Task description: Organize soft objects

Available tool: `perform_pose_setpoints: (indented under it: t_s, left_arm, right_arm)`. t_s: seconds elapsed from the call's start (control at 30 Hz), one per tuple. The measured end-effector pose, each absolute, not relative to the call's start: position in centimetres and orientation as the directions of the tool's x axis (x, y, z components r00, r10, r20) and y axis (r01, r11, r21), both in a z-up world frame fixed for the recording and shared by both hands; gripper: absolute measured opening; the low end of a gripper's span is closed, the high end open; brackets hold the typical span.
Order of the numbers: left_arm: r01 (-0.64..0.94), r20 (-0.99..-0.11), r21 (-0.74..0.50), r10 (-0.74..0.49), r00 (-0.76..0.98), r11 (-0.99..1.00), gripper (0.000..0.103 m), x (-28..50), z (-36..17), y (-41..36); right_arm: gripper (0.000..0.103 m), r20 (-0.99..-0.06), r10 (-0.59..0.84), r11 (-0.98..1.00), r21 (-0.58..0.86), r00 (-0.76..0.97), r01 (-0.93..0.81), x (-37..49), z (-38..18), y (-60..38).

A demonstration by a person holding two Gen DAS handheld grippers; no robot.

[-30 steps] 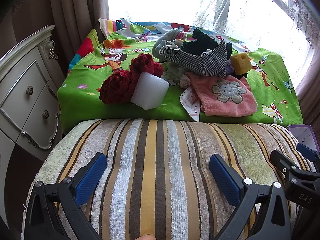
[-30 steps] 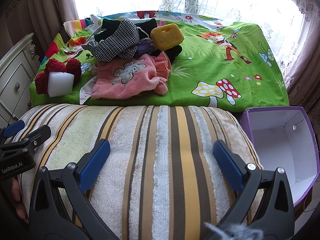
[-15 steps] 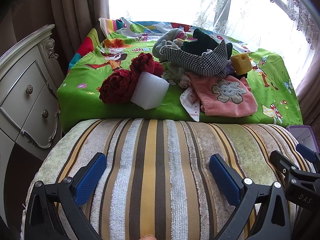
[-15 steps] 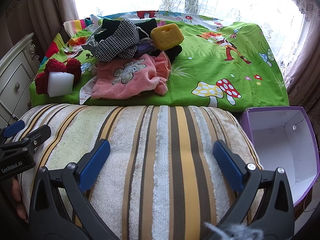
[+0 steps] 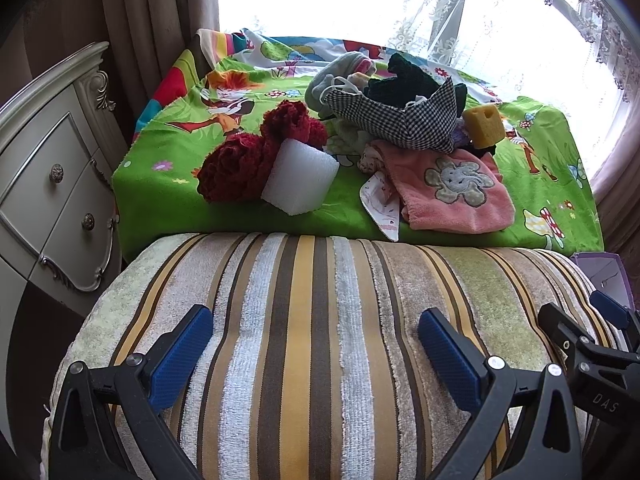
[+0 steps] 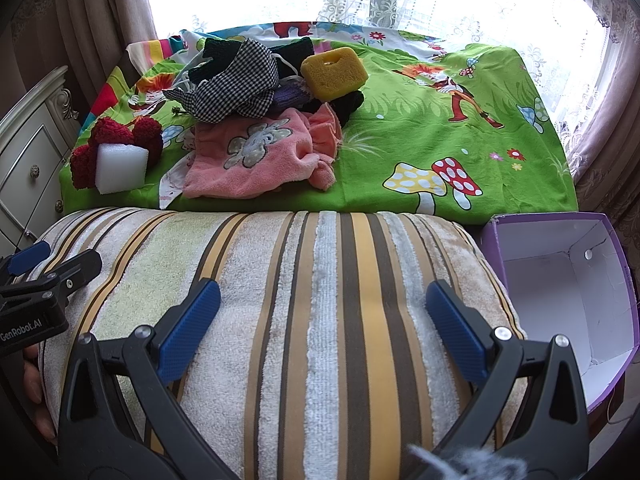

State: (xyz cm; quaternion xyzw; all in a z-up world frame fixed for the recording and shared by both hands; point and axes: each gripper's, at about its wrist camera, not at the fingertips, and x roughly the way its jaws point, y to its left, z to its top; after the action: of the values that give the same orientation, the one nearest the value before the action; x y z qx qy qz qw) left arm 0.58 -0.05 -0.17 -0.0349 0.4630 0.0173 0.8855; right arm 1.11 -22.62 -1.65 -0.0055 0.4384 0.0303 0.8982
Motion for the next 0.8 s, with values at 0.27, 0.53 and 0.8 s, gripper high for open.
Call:
perform_pose_setpoints:
  t_s: [0.27, 0.53, 0.8]
  left_arm:
    - [-0.066, -0.821, -0.057, -0.009, 0.570, 0.996, 0.103, 0.5, -0.2, 0.1]
    - [-0.057, -0.814, -0.085, -0.036, 0.579, 0.995, 0.103, 0.3, 0.0, 0.5]
    - [-0.082, -0.790, -0.140, -0.062, 0.610, 0.987, 0.082, 0.9, 0.9, 2.1]
  right_arm:
    - [0.103, -0.773, 0.052, 0.998, 0.019, 0.632, -0.058, 0.9, -1.7, -22.6]
    - [0.103, -0.774, 0.034, 0.998, -0.003, 0.632, -0.058, 1.0, -1.9, -22.2]
    - [0.103, -0.785, 0.005, 0.998, -0.034, 0.619, -0.052, 1.9, -2.1, -21.6]
